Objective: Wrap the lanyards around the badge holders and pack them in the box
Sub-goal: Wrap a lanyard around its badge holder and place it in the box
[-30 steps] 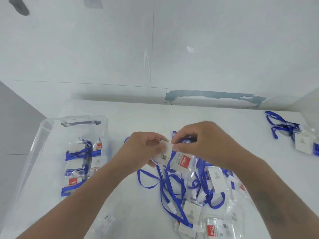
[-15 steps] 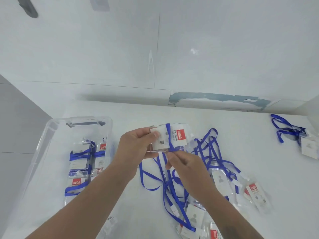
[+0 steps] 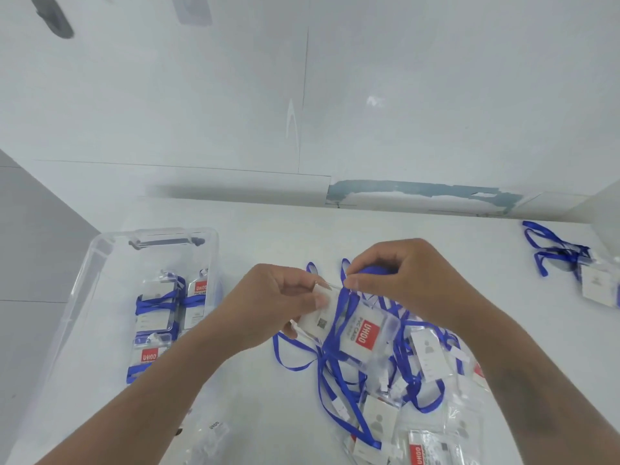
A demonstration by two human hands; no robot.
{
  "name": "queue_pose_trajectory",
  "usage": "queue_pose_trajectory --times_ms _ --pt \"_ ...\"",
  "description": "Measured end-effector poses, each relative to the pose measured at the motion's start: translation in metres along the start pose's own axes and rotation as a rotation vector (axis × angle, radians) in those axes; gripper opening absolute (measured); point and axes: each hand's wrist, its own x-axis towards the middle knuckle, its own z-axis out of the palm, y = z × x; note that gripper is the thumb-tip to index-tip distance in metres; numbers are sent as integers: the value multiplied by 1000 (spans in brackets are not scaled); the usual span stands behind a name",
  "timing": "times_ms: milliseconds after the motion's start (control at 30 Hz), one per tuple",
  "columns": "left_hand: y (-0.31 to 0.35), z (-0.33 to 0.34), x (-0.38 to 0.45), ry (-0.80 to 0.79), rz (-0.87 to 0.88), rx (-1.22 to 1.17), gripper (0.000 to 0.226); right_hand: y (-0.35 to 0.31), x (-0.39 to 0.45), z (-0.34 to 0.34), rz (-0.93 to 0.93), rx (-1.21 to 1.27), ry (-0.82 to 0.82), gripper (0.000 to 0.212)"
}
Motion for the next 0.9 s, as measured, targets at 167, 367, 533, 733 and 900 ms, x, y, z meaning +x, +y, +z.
queue_pose_trajectory --times_ms 167,367,533,733,900 --pt "1 -3 -2 -20 -29 -389 10 29 5 25 190 452 134 43" --pt "-8 1 17 384 -118 -470 9 28 -31 87 180 83 60 33" --pt "-23 1 16 419 -31 -2 16 10 -37 68 -24 -514 -10 32" --pt "-20 -4 0 -18 -32 73 13 -8 -23 12 -25 -164 -88 3" --pt "-10 -17 -6 -202 -48 -188 11 5 -5 12 64 327 -199 9"
